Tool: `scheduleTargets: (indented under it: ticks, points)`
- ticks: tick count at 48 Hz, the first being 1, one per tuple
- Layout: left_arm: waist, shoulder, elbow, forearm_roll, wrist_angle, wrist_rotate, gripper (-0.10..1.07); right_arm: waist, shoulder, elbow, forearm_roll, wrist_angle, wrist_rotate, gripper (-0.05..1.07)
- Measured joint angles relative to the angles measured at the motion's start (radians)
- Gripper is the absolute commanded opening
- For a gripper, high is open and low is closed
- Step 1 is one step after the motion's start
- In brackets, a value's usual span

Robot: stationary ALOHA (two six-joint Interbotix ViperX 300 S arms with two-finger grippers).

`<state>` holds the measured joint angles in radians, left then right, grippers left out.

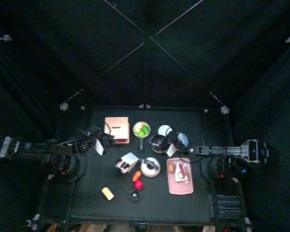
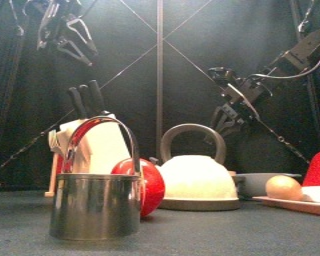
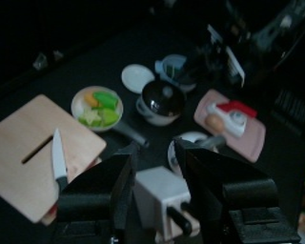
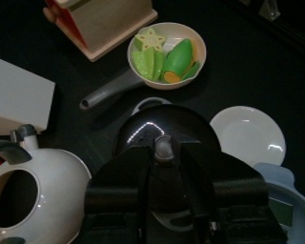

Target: Grab egg sushi

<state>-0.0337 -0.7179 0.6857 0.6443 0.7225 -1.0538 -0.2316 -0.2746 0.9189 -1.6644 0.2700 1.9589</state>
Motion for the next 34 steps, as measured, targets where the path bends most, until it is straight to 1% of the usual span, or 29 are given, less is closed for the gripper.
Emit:
scheduleTargets:
  ticks: [2, 5, 6, 7, 14, 17, 21, 26, 29, 34]
  points:
    - [-0.020, 0.009, -0.011, -0.058, 0.034, 0.081, 0.76, -0.002, 0.000, 0.002, 0.000, 0.000, 0.000, 0.64]
    - [-0.044, 0.012, -0.021, -0.124, 0.061, 0.166, 0.76, -0.002, 0.000, 0.000, -0.002, 0.000, 0.000, 0.65]
    - [-0.049, 0.012, -0.023, -0.135, 0.064, 0.179, 0.76, -0.002, 0.000, 0.000, 0.000, 0.000, 0.000, 0.64]
    - [-0.061, 0.014, -0.028, -0.173, 0.072, 0.233, 0.76, -0.002, 0.002, 0.000, 0.000, 0.000, 0.000, 0.65]
    - [-0.103, 0.052, -0.034, -0.307, 0.075, 0.376, 0.77, -0.002, 0.002, 0.002, 0.000, 0.000, 0.000, 0.64]
    - [-0.132, 0.083, -0.035, -0.354, 0.075, 0.433, 0.78, -0.002, 0.002, 0.002, 0.000, 0.000, 0.000, 0.64]
    - [-0.183, 0.106, -0.038, -0.390, 0.074, 0.515, 0.78, -0.002, 0.002, 0.002, 0.002, -0.002, 0.000, 0.65]
    - [-0.242, 0.117, -0.040, -0.399, 0.052, 0.609, 0.78, -0.002, 0.002, 0.002, 0.002, 0.000, 0.000, 0.64]
    - [-0.275, 0.132, -0.031, -0.399, 0.008, 0.650, 0.79, -0.002, 0.002, 0.002, 0.003, -0.002, 0.000, 0.64]
    - [-0.314, 0.161, 0.006, -0.397, -0.083, 0.680, 0.82, 0.000, 0.002, 0.002, 0.005, -0.002, 0.000, 0.64]
